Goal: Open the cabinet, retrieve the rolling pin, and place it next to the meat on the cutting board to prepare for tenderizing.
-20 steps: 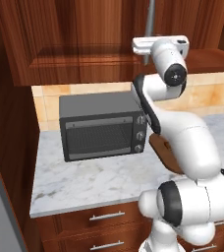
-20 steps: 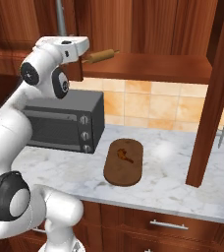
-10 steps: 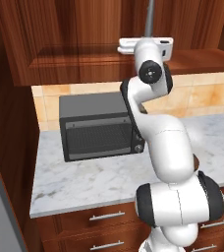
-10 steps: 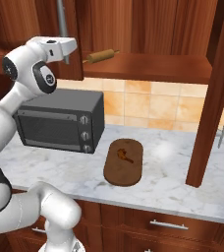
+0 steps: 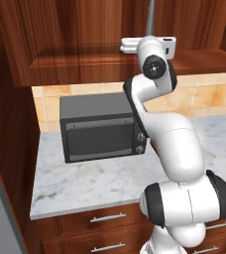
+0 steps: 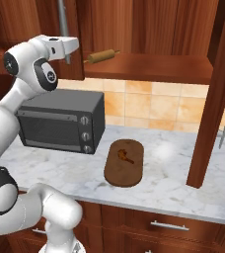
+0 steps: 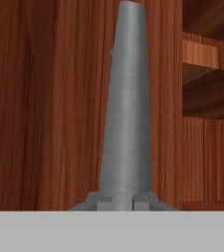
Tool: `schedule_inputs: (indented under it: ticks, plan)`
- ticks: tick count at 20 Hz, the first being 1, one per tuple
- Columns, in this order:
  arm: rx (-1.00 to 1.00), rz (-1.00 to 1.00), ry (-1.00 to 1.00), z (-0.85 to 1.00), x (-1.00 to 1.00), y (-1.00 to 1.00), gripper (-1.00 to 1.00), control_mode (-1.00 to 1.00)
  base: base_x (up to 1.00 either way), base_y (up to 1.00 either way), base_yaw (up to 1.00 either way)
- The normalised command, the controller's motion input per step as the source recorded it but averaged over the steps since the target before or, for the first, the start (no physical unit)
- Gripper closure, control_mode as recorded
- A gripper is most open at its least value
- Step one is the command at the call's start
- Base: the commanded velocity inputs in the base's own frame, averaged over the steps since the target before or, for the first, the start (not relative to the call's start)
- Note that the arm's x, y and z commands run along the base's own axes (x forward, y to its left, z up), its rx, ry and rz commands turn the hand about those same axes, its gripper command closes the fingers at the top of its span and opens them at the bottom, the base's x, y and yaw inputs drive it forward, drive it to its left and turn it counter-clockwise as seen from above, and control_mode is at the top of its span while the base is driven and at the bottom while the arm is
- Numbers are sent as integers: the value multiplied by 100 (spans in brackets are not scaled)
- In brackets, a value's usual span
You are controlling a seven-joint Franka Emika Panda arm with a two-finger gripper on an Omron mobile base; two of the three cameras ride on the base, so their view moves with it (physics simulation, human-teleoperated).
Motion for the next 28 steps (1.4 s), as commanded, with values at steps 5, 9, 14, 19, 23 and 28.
schedule_inputs:
  ticks: [5, 9, 14, 19, 23, 28]
  plan:
    - [0, 0, 0, -11, 15, 6, 100, -100, 0, 0, 0]
    - [0, 0, 0, -10, 2, 0, 100, -100, 0, 0, 0]
    - [0, 0, 0, -9, 6, 1, 100, -100, 0, 0, 0]
    - [0, 0, 0, -7, 4, 0, 100, -100, 0, 0, 0]
    - [0, 0, 0, -2, -1, 3, 100, -100, 0, 0, 0]
    - [0, 0, 0, -1, -6, 26, 100, -100, 0, 0, 0]
